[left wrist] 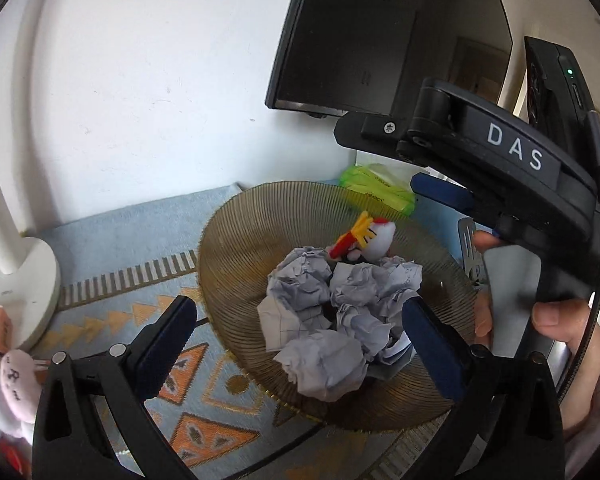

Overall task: Organize objects
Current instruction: 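Carry the paper ball and Hello Kitty over the gold bowl and open both grippers, then move both grippers back to the snack boxes on the mat, then grasp the orange snack box with the left gripper while the right grasps the Naruto box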

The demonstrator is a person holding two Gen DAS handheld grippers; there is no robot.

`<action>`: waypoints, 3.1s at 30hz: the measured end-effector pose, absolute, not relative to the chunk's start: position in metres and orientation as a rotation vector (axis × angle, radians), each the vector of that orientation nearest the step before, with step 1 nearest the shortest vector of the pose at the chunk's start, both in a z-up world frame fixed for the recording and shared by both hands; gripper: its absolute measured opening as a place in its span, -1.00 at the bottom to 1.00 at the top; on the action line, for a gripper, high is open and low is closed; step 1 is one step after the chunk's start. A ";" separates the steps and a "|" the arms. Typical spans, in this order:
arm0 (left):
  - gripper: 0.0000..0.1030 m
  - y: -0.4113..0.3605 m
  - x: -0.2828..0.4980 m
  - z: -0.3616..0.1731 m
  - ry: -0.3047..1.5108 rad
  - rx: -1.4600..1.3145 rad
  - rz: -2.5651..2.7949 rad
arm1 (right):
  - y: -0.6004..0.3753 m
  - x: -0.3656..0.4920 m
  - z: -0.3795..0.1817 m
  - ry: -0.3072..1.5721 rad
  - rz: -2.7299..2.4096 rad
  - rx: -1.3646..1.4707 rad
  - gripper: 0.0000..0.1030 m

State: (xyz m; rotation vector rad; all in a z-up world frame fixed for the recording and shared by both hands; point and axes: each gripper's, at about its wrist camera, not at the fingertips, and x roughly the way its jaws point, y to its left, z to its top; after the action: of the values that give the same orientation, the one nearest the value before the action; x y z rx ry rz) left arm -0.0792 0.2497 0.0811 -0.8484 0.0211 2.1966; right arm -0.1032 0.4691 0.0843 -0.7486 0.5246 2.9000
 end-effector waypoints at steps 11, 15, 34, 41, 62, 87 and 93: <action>0.99 0.168 -0.076 0.114 0.061 -0.815 2.364 | 0.382 -0.080 0.128 0.420 3.111 -0.693 1.00; 0.99 0.116 -0.073 0.114 0.103 -0.809 2.476 | 0.340 -0.072 0.125 0.380 3.256 -0.752 1.00; 0.99 -0.141 -0.089 0.038 0.021 -1.182 2.867 | 0.128 -0.012 -0.042 -0.835 3.455 -1.783 1.00; 0.99 -0.148 -0.133 0.001 0.145 -1.313 2.790 | 0.116 -0.005 -0.063 -0.958 3.466 -1.758 1.00; 1.00 -0.108 -0.186 -0.016 0.144 -1.340 2.633 | 0.115 -0.012 -0.069 -0.924 3.452 -1.754 1.00; -0.75 -0.095 -0.138 0.005 0.192 -1.087 2.685 | 0.082 0.017 -0.054 -1.010 3.600 -1.468 -0.67; -0.75 -0.105 -0.124 0.017 0.097 -0.979 2.727 | 0.098 0.010 -0.043 -0.775 3.660 -1.385 -0.67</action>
State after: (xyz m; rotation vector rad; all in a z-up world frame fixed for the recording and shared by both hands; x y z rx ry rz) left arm -0.1238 -0.1050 0.0174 -0.9792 0.0974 2.7270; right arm 0.0102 0.0984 -0.0434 -1.3850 -0.7748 3.6602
